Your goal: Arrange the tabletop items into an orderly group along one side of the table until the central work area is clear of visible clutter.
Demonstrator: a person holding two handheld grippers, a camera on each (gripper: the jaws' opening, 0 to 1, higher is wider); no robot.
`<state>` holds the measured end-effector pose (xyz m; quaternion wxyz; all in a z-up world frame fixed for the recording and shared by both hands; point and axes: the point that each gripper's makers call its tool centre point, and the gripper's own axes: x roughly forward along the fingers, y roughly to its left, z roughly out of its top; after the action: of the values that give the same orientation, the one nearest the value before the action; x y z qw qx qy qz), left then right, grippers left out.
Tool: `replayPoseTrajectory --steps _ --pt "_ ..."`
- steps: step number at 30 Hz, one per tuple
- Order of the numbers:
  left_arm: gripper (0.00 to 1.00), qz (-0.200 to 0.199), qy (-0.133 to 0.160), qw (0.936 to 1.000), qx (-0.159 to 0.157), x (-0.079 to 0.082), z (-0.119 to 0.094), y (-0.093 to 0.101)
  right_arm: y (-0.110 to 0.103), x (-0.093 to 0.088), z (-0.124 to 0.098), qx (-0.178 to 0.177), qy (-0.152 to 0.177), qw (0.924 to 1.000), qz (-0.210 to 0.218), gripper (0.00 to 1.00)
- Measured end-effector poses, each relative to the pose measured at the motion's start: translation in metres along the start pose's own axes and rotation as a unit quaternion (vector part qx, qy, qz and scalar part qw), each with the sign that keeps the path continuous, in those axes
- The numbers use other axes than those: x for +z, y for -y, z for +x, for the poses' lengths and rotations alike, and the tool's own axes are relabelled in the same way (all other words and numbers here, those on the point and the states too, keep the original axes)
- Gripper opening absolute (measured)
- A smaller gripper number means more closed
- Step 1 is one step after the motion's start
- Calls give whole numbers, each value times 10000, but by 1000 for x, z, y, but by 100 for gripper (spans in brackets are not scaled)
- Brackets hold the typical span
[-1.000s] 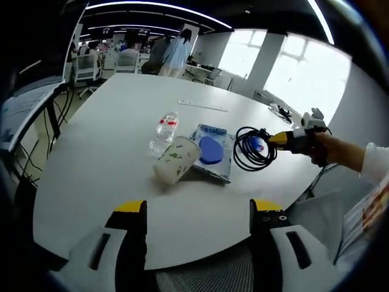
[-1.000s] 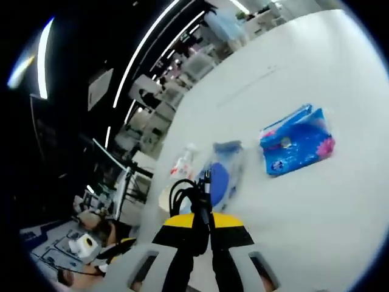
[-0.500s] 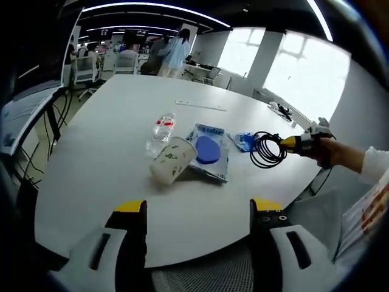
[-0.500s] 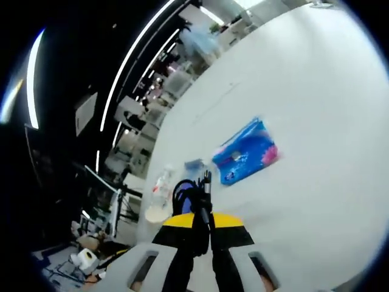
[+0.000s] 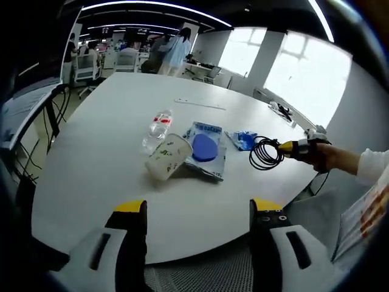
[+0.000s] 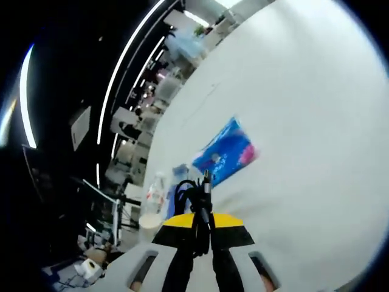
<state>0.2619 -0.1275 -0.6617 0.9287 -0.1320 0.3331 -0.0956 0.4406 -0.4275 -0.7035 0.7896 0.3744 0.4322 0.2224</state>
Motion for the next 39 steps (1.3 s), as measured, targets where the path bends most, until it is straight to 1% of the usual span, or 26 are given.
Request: replayPoseTrajectory --steps 4,7,9,12,13,15,18,19,21,25,28,32,35,36,39 --pt "68 -9 -30 10000 41 -3 -3 -2 11 -4 8 -177 -48 9998 6 5" --pt "68 -46 -14 10000 82 -3 -4 -4 20 -3 10 -252 -14 9996 79 5" --pt "68 -52 -14 9999 99 -3 -5 -4 21 -2 10 -304 -3 9995 83 6" --pt "68 -67 -22 9999 120 -5 -6 -4 30 -6 12 -474 -80 9988 -31 6" --pt "68 -73 -22 9999 124 -5 -6 -4 37 -9 13 -579 -124 9982 -52 6" --pt "68 -94 -23 9999 128 -5 -6 -5 40 -13 13 -634 -199 9977 -138 6" --pt "68 -114 -29 9999 109 -6 -5 -4 39 -16 12 -645 -169 9973 -307 6" --pt "68 -126 -25 9999 101 -5 -5 -3 41 -15 13 -657 -179 9971 -349 7" --pt "68 -144 -21 9999 91 -5 -5 -3 40 -21 13 -689 -248 9963 -441 7" --pt "68 -118 -38 9999 81 -5 -4 -2 39 -31 11 -807 -349 9931 -771 8" --pt "67 -110 -39 9999 77 -5 -5 -2 38 -35 12 -760 -474 9905 -1045 9" --pt "67 -119 -48 9999 79 -6 -6 -2 40 -31 9 -766 -434 9895 -1144 8" --pt "67 -105 -59 9999 68 -7 -6 -1 41 -27 11 -747 -390 9901 -1124 10" --pt "67 -100 -63 9999 60 -8 -6 -1 41 -26 10 -752 -384 9899 -1139 11" --pt "67 -87 -59 9999 55 -7 -6 0 40 -23 9 -849 -361 9856 -1418 17"
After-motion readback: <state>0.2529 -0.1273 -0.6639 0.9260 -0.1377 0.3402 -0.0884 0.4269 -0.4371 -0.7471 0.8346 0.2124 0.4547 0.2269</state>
